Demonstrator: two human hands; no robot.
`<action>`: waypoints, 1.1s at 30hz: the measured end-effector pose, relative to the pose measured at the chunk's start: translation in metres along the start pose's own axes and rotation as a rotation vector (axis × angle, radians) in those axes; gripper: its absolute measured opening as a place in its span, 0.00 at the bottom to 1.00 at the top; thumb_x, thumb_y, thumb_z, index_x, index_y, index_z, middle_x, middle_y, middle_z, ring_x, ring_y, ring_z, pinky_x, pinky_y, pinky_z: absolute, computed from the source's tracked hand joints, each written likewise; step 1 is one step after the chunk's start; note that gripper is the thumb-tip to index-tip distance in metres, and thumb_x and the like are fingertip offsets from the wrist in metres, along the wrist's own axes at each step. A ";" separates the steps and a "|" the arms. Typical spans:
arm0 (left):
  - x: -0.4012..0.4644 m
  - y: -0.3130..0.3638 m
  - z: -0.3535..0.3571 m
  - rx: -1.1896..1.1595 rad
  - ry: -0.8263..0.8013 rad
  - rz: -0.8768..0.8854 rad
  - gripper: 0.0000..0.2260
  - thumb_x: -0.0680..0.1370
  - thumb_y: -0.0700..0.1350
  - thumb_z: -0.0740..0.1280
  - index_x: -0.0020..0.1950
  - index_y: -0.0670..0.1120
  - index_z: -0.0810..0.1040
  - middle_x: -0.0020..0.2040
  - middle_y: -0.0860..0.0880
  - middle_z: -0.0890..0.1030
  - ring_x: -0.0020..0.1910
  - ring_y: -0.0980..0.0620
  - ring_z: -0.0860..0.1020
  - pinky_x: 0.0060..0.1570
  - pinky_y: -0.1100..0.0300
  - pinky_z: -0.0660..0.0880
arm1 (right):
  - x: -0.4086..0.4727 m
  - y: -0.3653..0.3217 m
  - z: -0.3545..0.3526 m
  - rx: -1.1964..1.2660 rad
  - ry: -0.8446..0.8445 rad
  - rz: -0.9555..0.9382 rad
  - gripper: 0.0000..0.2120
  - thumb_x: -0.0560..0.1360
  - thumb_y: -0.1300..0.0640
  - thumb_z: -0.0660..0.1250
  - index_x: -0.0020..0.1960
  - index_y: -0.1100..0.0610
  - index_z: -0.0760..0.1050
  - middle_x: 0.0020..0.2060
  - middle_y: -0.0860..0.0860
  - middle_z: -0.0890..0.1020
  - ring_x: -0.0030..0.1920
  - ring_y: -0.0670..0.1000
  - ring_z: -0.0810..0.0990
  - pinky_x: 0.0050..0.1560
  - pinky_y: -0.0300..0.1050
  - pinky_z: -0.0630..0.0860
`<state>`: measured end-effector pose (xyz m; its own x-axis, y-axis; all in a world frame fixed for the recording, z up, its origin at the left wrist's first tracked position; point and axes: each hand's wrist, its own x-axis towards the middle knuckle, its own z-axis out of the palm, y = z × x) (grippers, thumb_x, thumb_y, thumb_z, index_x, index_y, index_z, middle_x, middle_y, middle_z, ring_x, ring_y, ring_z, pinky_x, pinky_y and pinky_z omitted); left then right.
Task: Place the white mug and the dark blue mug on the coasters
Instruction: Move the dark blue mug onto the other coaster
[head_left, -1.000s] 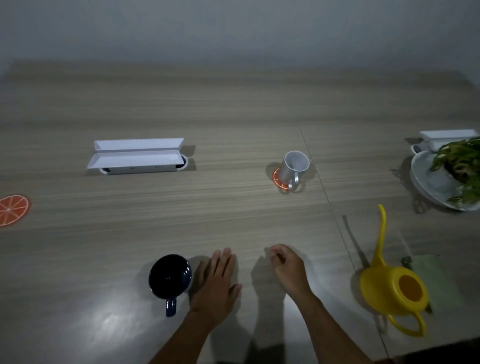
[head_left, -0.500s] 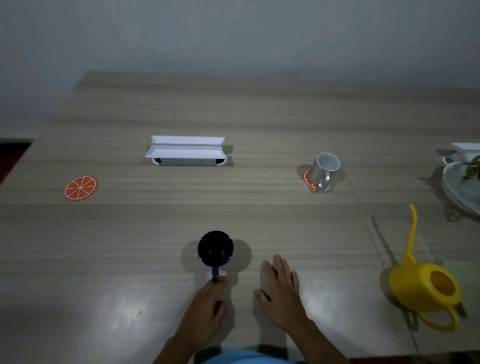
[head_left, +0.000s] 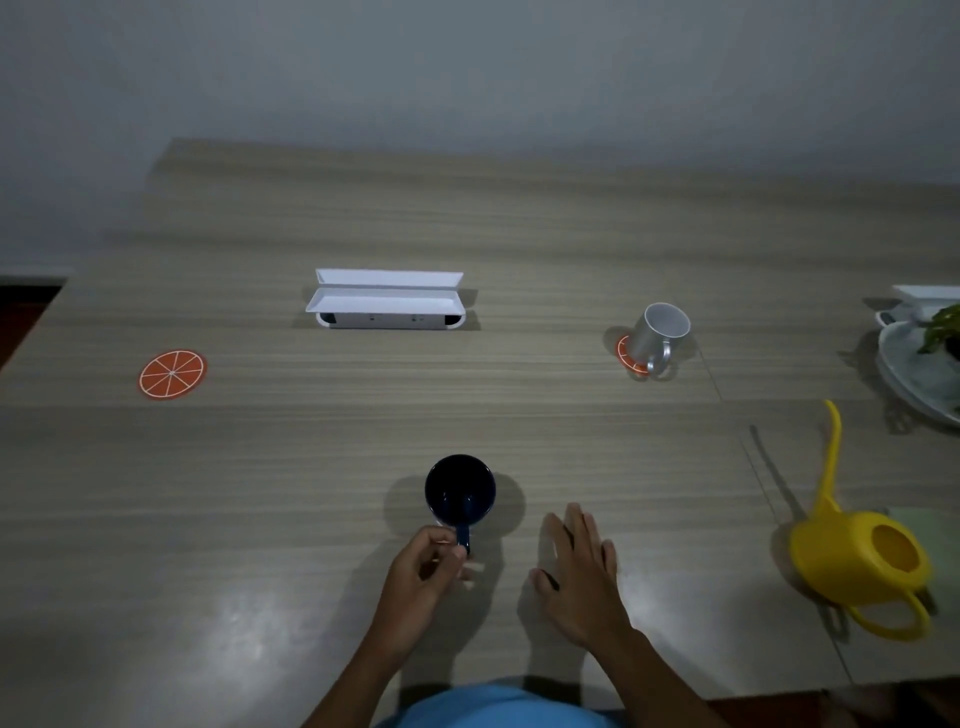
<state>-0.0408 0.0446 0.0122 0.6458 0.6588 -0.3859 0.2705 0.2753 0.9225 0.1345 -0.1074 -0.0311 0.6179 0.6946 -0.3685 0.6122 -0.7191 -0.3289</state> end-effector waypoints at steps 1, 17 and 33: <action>0.001 0.003 0.000 -0.007 -0.021 -0.012 0.03 0.79 0.40 0.66 0.50 0.43 0.79 0.47 0.41 0.85 0.45 0.44 0.84 0.45 0.57 0.78 | -0.001 -0.002 0.001 -0.001 0.004 0.006 0.36 0.81 0.45 0.57 0.82 0.51 0.44 0.82 0.54 0.39 0.81 0.55 0.36 0.78 0.58 0.38; -0.001 0.011 -0.051 -0.095 -0.005 0.012 0.09 0.81 0.43 0.62 0.48 0.38 0.78 0.50 0.46 0.85 0.54 0.50 0.81 0.50 0.51 0.77 | -0.011 -0.061 0.027 0.126 0.024 0.191 0.41 0.79 0.37 0.60 0.81 0.57 0.47 0.82 0.58 0.40 0.80 0.60 0.34 0.78 0.65 0.37; 0.021 0.013 -0.217 -0.246 0.417 0.058 0.11 0.80 0.41 0.64 0.38 0.46 0.77 0.45 0.41 0.84 0.52 0.42 0.81 0.52 0.48 0.74 | 0.046 -0.250 0.057 -0.146 -0.229 -0.269 0.45 0.76 0.31 0.57 0.81 0.47 0.36 0.81 0.53 0.33 0.79 0.59 0.31 0.75 0.73 0.39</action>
<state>-0.1789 0.2141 0.0162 0.3004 0.8884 -0.3471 0.0331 0.3540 0.9347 -0.0181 0.1034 -0.0155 0.3090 0.8232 -0.4763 0.8116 -0.4894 -0.3192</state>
